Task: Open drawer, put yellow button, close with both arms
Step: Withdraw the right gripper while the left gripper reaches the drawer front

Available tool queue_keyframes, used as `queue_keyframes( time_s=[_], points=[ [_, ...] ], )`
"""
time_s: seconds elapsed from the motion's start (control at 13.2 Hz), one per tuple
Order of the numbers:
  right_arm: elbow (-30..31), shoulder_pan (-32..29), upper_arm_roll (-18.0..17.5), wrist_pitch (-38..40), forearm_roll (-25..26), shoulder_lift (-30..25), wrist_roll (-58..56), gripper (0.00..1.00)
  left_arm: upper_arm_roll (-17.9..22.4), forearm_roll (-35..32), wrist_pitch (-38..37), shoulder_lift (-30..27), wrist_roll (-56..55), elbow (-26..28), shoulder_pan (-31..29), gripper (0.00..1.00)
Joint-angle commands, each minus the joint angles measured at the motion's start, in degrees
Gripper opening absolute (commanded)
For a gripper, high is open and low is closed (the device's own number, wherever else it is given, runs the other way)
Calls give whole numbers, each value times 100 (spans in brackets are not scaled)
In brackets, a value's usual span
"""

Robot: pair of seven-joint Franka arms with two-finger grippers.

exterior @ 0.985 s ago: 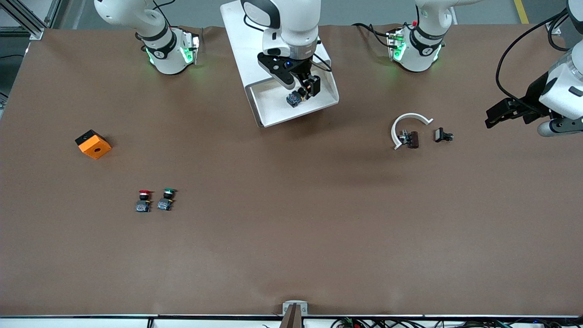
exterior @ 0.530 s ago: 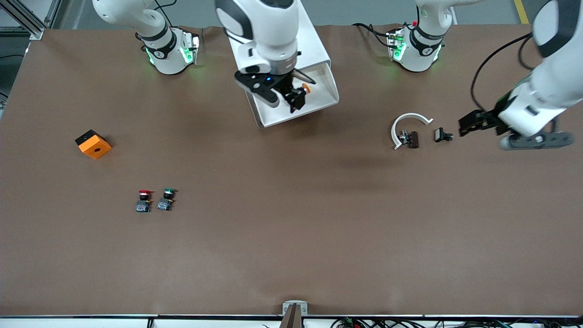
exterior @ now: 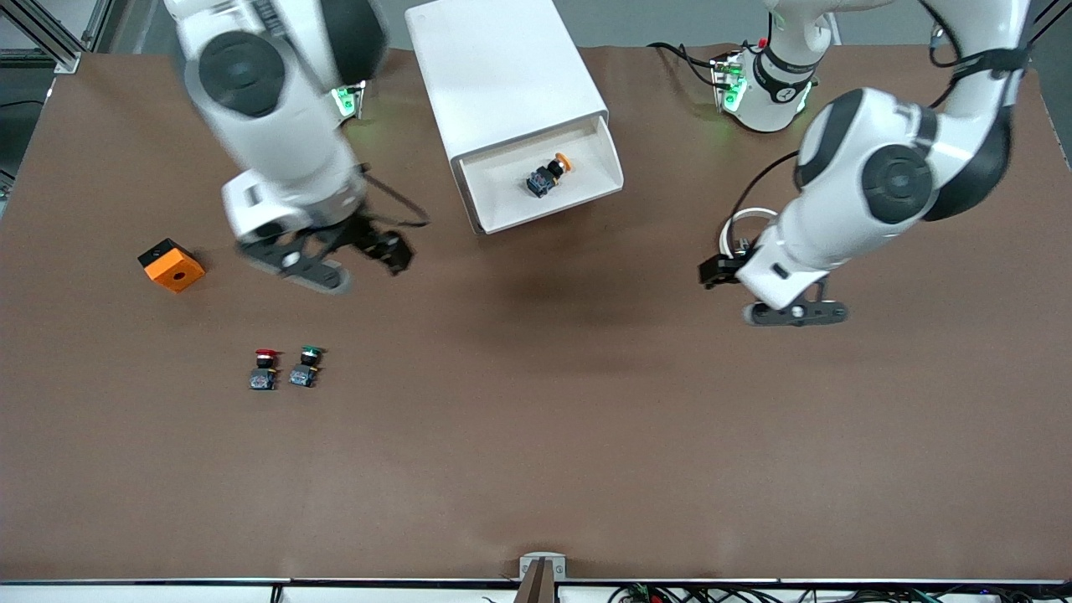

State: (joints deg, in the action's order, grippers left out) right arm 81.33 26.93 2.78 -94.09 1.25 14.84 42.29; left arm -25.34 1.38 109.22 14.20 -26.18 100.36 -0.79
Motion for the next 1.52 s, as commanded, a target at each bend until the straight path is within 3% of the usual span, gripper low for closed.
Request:
queue_keyframes(
  time_s=[0.0,0.23,0.45,0.68,1.44],
  points=[
    [-30,-940,-137,189,7,-121,-1464,100,-15,-172,178,293,-780,-96,516,100],
    [-12,-1943,-137,294,15,-104,-2993,100,-15,-191,380,688,-1659,-254,966,100],
    [23,-2515,-137,304,24,-78,-3349,100,-15,-191,398,953,-1925,-342,1352,100],
    [23,-2990,-137,233,7,-51,-4578,100,-24,-94,398,1058,-2031,-360,1642,100],
    [-276,-3211,-137,295,51,-51,-4668,100,-41,108,372,1050,-3367,-281,2759,100]
  ],
)
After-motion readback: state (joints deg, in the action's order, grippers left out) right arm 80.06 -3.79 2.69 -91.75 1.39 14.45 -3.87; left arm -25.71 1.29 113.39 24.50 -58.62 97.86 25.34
